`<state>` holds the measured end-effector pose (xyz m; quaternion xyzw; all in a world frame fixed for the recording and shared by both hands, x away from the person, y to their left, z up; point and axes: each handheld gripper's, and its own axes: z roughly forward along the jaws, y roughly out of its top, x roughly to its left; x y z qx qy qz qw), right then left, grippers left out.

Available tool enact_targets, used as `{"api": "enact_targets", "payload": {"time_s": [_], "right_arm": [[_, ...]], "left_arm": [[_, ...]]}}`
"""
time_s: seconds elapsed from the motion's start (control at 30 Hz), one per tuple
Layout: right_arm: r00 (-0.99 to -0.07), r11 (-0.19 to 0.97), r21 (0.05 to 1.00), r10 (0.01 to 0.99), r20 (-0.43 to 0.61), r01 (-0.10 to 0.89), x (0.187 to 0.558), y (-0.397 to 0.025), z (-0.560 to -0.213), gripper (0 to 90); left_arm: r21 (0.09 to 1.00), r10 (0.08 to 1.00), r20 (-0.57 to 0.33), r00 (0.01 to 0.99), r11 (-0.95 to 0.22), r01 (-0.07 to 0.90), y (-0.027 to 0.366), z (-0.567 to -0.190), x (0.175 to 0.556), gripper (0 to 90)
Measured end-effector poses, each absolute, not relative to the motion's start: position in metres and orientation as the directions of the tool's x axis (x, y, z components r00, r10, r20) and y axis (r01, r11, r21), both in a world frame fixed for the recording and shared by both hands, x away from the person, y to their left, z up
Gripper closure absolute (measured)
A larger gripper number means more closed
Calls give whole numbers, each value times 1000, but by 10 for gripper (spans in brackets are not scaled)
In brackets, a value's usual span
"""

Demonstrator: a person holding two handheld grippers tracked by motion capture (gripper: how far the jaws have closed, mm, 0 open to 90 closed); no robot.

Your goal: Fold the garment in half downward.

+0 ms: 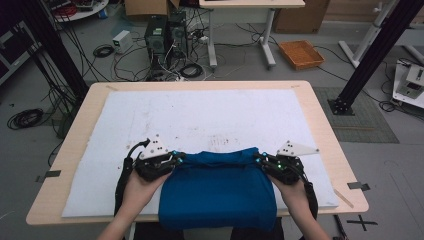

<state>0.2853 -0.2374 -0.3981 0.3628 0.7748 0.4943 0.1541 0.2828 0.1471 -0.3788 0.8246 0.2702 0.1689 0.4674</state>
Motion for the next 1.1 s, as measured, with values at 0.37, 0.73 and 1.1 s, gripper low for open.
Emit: {"api": "enact_targets", "payload": {"time_s": [0.37,0.73,1.1], "right_arm": [[-715,328,858,696,64,396,244,-238,-420,881],[-723,380,814,687,69,439,222,-237,-440,862],[-644,301,824,758,98,480,238,-248,-436,701]], "left_arm": [[832,551,76,831,-495,252,148,-408,243,882],[785,515,85,853,-562,261,144,-438,224,878],[811,568,70,820,-511,284,150,-433,227,635]]}}
